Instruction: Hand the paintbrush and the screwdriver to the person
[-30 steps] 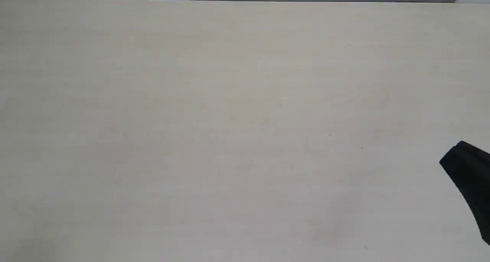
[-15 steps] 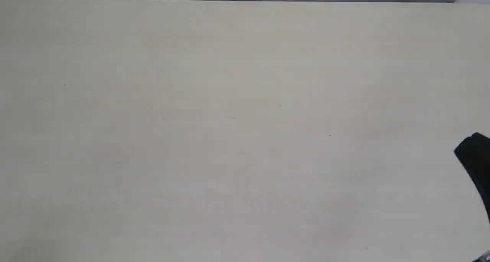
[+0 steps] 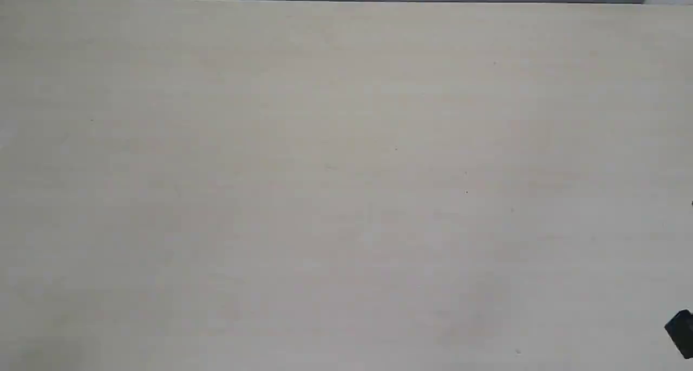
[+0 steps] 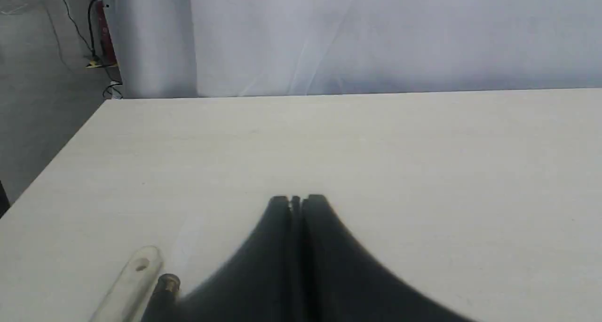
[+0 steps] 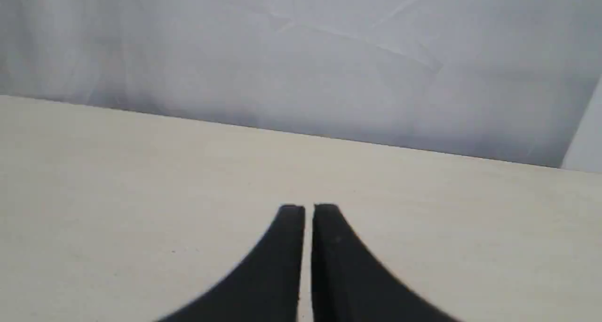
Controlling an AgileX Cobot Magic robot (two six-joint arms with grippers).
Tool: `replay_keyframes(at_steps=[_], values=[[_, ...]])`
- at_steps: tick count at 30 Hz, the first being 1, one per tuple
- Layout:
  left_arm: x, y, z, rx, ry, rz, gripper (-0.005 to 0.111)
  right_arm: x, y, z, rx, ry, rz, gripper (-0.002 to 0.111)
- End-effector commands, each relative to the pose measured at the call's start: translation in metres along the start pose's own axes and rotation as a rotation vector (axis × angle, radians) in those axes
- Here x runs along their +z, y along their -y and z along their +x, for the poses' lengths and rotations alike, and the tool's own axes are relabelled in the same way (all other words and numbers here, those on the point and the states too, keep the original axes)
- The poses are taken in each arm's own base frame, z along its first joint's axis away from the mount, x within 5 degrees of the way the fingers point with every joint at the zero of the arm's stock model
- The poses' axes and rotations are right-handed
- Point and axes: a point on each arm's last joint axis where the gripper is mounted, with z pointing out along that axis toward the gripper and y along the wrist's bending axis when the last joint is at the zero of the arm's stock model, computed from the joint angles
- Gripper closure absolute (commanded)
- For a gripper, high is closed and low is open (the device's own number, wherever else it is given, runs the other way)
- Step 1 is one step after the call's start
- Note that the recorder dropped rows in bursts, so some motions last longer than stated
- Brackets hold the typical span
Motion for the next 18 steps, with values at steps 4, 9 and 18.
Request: replay_keyframes(at_steps=[4, 9, 18], values=[[0.0000, 0.0005, -0.0003, -0.004, 0.010, 0.008, 0.107, -0.0002, 0.0000, 0.0066, -0.072, -0.062, 0.012, 0.104], [0.0000, 0.0005, -0.0003, -0.004, 0.010, 0.008, 0.107, -0.0004, -0.0006, 0.0092, -0.093, -0.090, 0.003, 0.104], [0.0000, 0.0005, -0.0006, -0.003, 0.013, 0.008, 0.107, -0.0004, 0.0004, 0.0100, -0.089, -0.100, 0.023, 0.104]])
